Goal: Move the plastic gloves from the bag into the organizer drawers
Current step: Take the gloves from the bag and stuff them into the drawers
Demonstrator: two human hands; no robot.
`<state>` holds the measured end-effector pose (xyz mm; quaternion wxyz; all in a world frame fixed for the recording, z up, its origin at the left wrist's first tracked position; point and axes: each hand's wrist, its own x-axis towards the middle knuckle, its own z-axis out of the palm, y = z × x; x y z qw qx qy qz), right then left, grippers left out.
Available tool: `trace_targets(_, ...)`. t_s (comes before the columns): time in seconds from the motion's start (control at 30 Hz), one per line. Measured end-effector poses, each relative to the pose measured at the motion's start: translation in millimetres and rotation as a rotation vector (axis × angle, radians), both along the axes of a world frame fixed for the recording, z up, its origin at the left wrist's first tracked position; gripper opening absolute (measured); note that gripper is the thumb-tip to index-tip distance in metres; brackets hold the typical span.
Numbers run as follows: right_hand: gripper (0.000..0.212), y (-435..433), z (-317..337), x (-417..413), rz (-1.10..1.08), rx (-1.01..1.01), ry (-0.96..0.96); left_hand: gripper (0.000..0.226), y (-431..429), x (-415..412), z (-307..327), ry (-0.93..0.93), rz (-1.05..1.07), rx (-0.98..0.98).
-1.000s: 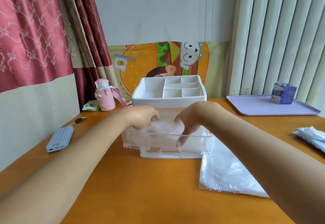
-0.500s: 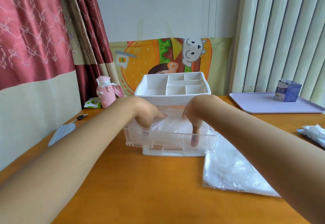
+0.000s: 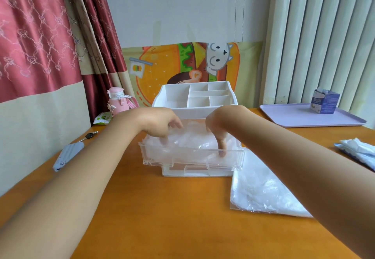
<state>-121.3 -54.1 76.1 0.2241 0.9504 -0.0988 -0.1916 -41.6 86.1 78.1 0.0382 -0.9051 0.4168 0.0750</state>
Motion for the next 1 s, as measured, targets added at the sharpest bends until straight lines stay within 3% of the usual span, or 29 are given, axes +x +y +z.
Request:
trace_targets(0.17,0.067,-14.7,5.7,-23.4,0.038,0.177,-0.217,0.052,23.1,-14.8,2.1,-0.091,0.073,-0.189)
trace_targets(0.33,0.039,-33.3,8.2,-69.0,0.108,0.489,-0.531,0.054,19.9,-21.3,-20.3,-0.028,0.093,-0.053)
trace_targets(0.43,0.026,-52.8,2.4,-97.7,0.094,0.62,-0.647,0.049,15.6,-21.9,-21.8,0.009,0.098,-0.087)
trace_targets(0.73,0.005,-138.1,-52.5,-157.0,-0.184,0.69,-0.842,0.013,-21.9,-92.3,-12.7,-0.228,-0.105,-0.547)
trace_targets(0.87,0.016,-185.9,-90.3,-161.5,-0.451,0.734,-0.816,0.013,-59.2,-137.0,-30.2,-0.132,-0.295,-0.583)
trace_targets(1.0,0.051,-215.2,-128.5,-159.6,-0.764,0.757,-0.671,0.014,-105.4,-157.9,-69.2,0.046,-0.437,-0.488)
